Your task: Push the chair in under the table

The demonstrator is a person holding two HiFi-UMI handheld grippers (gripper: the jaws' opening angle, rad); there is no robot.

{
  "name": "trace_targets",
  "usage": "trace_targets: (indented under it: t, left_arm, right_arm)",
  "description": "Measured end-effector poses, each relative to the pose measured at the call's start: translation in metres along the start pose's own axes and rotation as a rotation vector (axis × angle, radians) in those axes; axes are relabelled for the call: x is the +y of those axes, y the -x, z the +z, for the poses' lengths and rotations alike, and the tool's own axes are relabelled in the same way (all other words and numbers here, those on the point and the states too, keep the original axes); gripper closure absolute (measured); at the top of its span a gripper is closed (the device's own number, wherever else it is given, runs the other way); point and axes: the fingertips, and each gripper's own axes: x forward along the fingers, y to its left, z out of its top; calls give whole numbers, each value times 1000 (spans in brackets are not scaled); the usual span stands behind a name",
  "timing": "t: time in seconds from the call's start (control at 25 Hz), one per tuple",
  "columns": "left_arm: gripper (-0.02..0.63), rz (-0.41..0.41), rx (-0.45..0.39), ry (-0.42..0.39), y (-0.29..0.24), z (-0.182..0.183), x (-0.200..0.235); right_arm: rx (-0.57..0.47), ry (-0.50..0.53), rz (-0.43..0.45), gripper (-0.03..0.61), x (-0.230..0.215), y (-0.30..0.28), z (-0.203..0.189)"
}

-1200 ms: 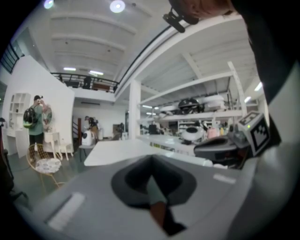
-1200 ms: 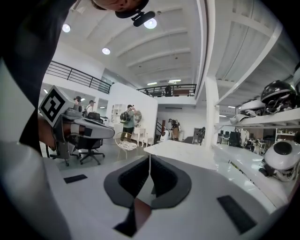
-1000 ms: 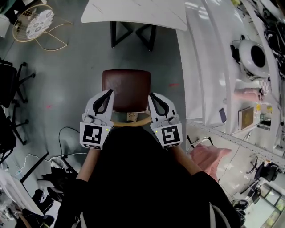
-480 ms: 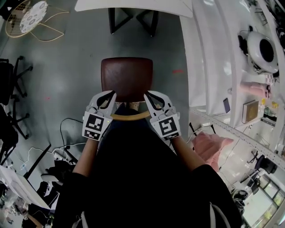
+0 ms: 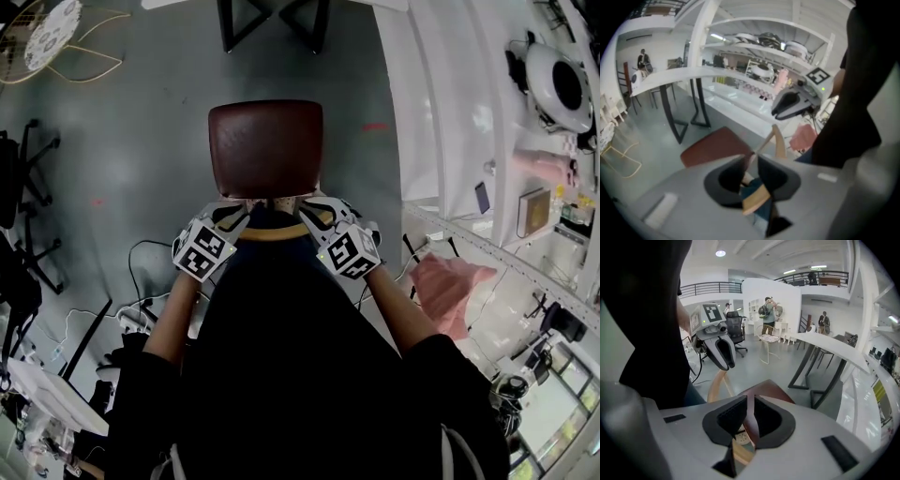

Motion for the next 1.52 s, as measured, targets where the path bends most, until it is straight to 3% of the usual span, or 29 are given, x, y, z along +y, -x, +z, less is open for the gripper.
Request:
trace_targets:
  t: [0.32,0.4,0.44,0.52,0.96,1.52]
  left_arm:
    - [430,-186,176,-77,-16,-46,-19]
    - [411,-222,233,-107,-18,-56,-25]
    - [399,-237,260,-126,-19,-62,-27]
    - [390,-258,300,-164,-21,-72,-29]
    - [385,-299,372,-188,-33,-94,-31]
    - [381,-238,463,-449,-46,-114,-24]
  right_arm:
    - [157,48,150,551,31,-13,-41]
    - [196,65,184,516,38,-15,-50]
    - [217,71,201,460,42,-16,-54]
    - [254,80,230,448,48,-19,-63]
    - [401,235,325,414,67,-25,-108]
    - [456,373,324,413,66,-37,-120]
